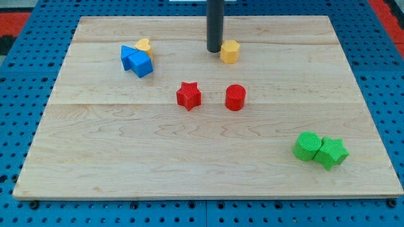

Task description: Point at the blue triangle

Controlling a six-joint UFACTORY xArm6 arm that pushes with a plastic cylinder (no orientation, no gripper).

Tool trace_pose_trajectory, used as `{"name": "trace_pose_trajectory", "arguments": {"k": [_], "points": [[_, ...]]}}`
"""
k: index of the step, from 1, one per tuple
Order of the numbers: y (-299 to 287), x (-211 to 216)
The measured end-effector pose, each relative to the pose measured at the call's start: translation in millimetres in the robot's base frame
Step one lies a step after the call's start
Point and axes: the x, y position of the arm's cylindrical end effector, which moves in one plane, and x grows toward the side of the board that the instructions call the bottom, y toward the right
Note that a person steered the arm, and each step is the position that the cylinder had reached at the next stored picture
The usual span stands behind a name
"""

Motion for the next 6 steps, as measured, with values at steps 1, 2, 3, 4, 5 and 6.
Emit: {"name": "trace_pose_trajectory", "arguments": {"k": [1,2,3,4,5,6], "points": [[23.5,0.0],[25.7,0.0],[-30.2,-16.2],[-128.1,-32.8],[-204.2,-31.5],[-213.3,-16.4]]}}
